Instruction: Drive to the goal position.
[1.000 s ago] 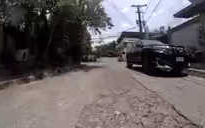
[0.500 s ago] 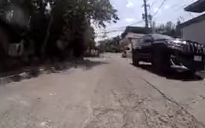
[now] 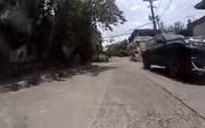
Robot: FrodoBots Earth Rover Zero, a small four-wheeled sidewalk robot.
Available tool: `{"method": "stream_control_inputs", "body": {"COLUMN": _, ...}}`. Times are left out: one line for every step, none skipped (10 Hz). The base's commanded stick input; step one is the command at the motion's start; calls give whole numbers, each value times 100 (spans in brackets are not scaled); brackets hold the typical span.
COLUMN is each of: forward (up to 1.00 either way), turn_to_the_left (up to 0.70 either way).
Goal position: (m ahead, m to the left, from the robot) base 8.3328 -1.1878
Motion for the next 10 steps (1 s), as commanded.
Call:
{"method": "stream_control_inputs", "body": {"forward": 100, "turn_to_the_left": -1}}
{"method": "stream_control_inputs", "body": {"forward": 100, "turn_to_the_left": 0}}
{"method": "stream_control_inputs", "body": {"forward": 100, "turn_to_the_left": 0}}
{"method": "stream_control_inputs", "body": {"forward": 100, "turn_to_the_left": 0}}
{"method": "stream_control_inputs", "body": {"forward": 100, "turn_to_the_left": 0}}
{"method": "stream_control_inputs", "body": {"forward": 100, "turn_to_the_left": 0}}
{"method": "stream_control_inputs", "body": {"forward": 100, "turn_to_the_left": 0}}
{"method": "stream_control_inputs", "body": {"forward": 100, "turn_to_the_left": 0}}
{"method": "stream_control_inputs", "body": {"forward": 100, "turn_to_the_left": 0}}
{"method": "stream_control_inputs", "body": {"forward": 100, "turn_to_the_left": 0}}
